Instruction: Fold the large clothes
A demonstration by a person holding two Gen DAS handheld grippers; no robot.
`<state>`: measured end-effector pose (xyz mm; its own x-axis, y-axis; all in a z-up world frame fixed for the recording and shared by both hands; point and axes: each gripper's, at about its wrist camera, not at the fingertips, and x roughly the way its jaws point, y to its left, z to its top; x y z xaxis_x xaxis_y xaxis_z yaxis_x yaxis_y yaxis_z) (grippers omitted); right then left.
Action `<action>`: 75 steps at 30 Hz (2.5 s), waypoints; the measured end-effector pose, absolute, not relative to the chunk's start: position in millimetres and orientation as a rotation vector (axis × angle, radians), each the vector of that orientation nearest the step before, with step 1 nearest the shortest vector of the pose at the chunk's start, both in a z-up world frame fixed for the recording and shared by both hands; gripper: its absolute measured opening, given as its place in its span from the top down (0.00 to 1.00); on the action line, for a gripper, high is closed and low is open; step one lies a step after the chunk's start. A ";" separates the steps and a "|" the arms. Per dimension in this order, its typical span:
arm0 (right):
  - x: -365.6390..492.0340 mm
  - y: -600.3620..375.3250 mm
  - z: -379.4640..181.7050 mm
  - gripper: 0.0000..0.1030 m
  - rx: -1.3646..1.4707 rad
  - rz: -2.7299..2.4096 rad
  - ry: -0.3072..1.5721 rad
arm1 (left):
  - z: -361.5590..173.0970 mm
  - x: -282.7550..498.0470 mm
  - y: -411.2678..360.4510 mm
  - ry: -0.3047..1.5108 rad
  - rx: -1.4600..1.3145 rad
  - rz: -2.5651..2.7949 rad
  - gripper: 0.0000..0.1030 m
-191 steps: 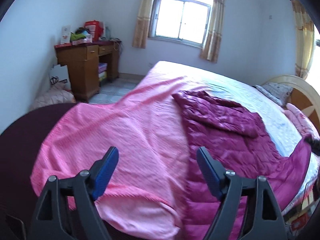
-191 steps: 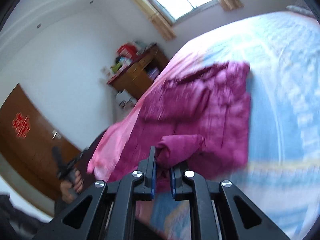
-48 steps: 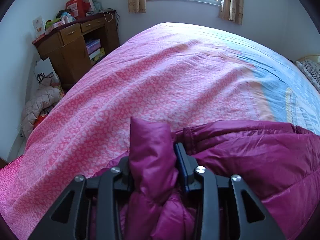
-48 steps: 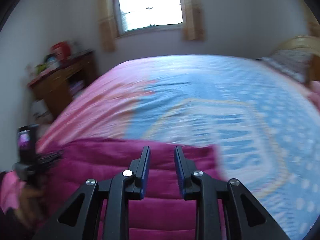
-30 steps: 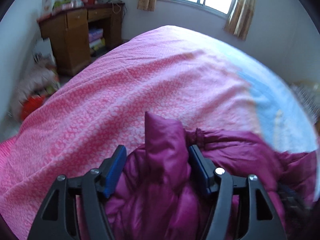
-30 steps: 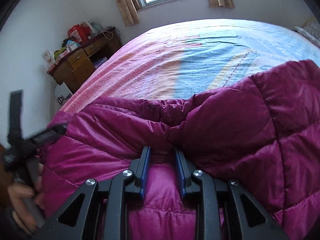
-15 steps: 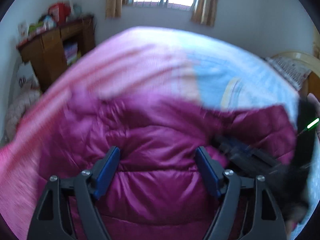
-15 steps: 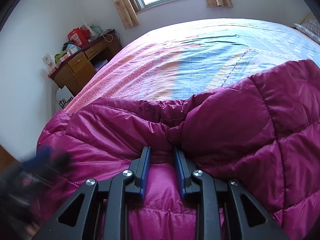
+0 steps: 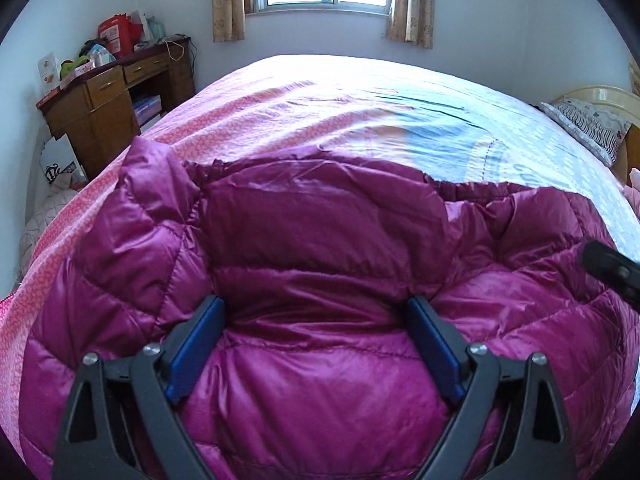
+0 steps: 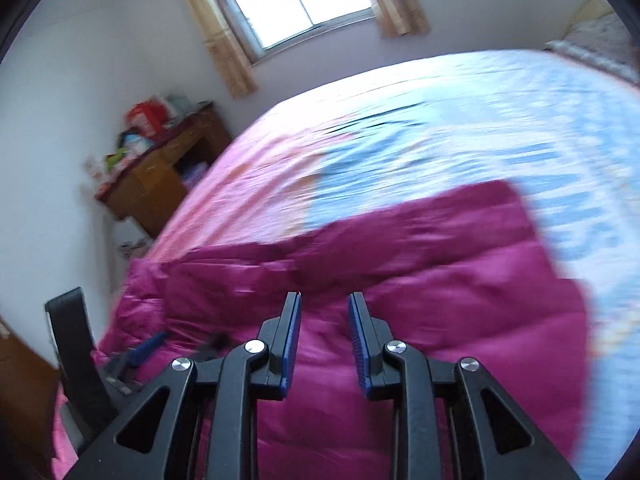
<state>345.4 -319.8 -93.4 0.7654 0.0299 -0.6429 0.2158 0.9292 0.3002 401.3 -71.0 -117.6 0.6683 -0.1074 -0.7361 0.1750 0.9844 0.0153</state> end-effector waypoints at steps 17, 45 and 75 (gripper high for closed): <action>331.7 -349.9 -130.2 0.75 0.338 -0.246 0.713 | -88.9 376.7 -58.7 0.818 0.099 -0.181 0.13; 321.7 -184.8 -142.0 0.79 0.165 -0.013 0.769 | -119.3 324.4 64.2 0.804 -0.295 -0.080 0.02; 230.0 -384.0 -115.6 0.77 0.716 0.041 0.705 | -14.0 261.4 -185.2 0.558 0.198 -0.571 0.84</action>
